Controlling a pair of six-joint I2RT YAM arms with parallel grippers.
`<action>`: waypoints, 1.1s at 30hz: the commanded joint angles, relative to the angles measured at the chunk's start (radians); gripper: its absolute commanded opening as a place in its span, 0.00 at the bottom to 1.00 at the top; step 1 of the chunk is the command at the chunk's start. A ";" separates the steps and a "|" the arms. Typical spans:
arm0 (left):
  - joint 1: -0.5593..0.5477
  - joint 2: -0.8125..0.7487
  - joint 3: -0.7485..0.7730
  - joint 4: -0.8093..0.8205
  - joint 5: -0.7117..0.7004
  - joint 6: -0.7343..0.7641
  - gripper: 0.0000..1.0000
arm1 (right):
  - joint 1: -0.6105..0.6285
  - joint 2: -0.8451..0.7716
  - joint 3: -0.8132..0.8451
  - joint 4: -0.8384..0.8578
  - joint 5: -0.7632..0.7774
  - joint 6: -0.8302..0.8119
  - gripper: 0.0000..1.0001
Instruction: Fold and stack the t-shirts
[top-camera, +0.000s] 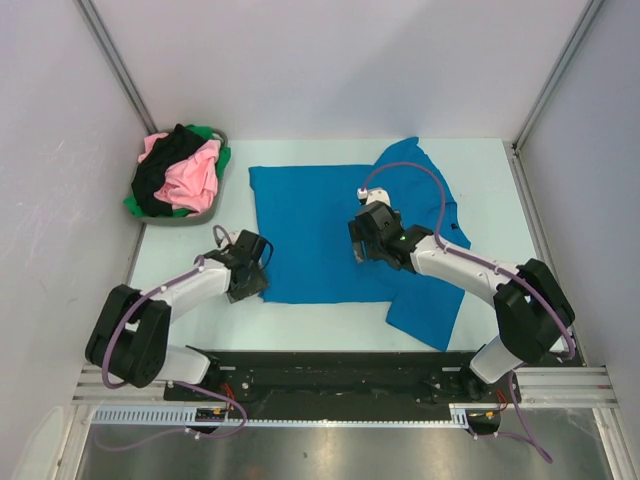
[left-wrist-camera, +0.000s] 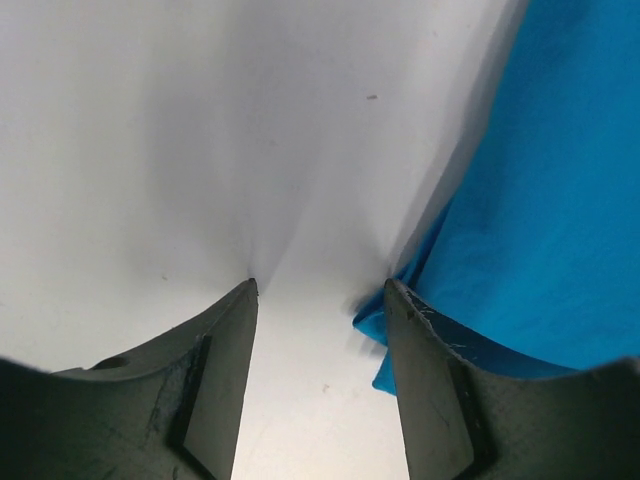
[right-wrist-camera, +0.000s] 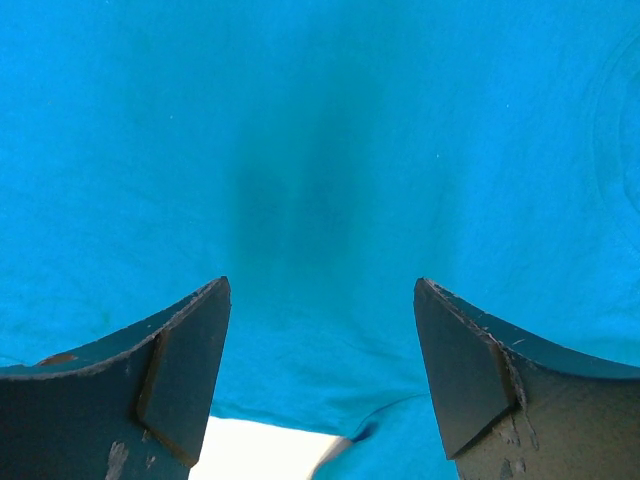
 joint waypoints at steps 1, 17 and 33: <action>-0.042 0.045 -0.009 -0.093 0.045 -0.057 0.59 | 0.004 -0.055 -0.014 0.029 -0.006 0.008 0.79; -0.149 0.104 0.031 -0.009 0.154 -0.077 0.40 | 0.011 -0.117 -0.057 0.030 -0.017 0.020 0.78; -0.218 -0.018 0.008 0.015 0.188 -0.071 0.12 | 0.024 -0.106 -0.068 0.035 -0.032 0.017 0.77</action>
